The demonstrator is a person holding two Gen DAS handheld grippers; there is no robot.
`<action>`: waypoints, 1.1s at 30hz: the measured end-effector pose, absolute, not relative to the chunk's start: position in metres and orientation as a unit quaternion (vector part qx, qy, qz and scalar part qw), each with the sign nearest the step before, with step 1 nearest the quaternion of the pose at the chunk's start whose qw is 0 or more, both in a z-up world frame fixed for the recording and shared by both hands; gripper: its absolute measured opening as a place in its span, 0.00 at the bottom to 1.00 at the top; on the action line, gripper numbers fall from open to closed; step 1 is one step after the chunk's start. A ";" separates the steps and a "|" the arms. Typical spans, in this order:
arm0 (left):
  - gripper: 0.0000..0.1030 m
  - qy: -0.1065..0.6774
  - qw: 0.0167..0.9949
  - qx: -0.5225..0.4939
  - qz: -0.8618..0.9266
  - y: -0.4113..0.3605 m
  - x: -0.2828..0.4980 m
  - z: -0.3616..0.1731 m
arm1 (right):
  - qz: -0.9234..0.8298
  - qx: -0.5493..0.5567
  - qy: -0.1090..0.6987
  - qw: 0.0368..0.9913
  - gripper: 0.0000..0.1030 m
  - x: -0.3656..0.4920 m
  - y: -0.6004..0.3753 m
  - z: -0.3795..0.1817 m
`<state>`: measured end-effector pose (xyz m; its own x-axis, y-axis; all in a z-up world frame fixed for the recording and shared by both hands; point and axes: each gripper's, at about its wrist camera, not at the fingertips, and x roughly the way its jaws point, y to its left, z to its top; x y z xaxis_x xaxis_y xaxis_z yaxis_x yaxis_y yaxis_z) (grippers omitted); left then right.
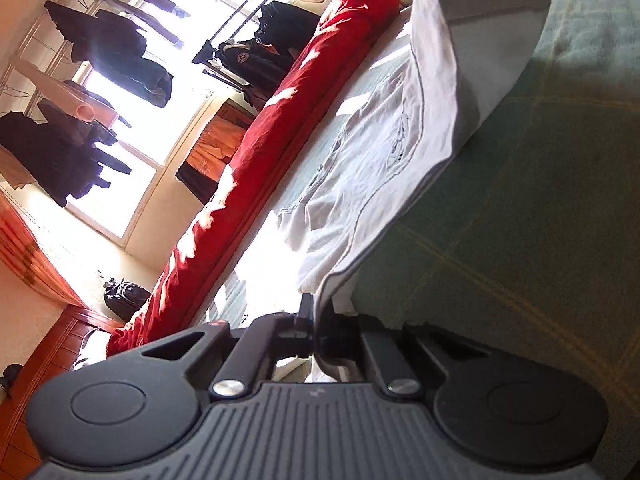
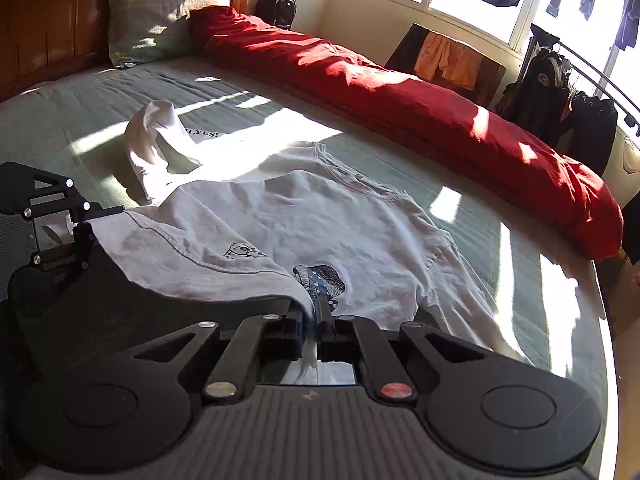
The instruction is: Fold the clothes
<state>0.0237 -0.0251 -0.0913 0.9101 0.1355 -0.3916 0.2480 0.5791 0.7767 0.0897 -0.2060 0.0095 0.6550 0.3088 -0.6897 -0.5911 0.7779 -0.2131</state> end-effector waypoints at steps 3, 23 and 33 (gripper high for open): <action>0.01 0.206 0.863 0.460 -0.038 -0.019 0.023 -0.083 | 0.259 -0.221 0.339 0.877 0.13 0.093 -0.205 -0.003; 0.00 0.216 0.807 0.520 -0.177 -0.003 0.001 -0.049 | 0.346 -0.299 0.384 0.802 0.03 0.074 -0.191 -0.018; 0.00 0.260 0.736 0.529 -0.331 -0.007 -0.023 -0.027 | 0.413 -0.363 0.403 0.731 0.03 0.045 -0.191 0.012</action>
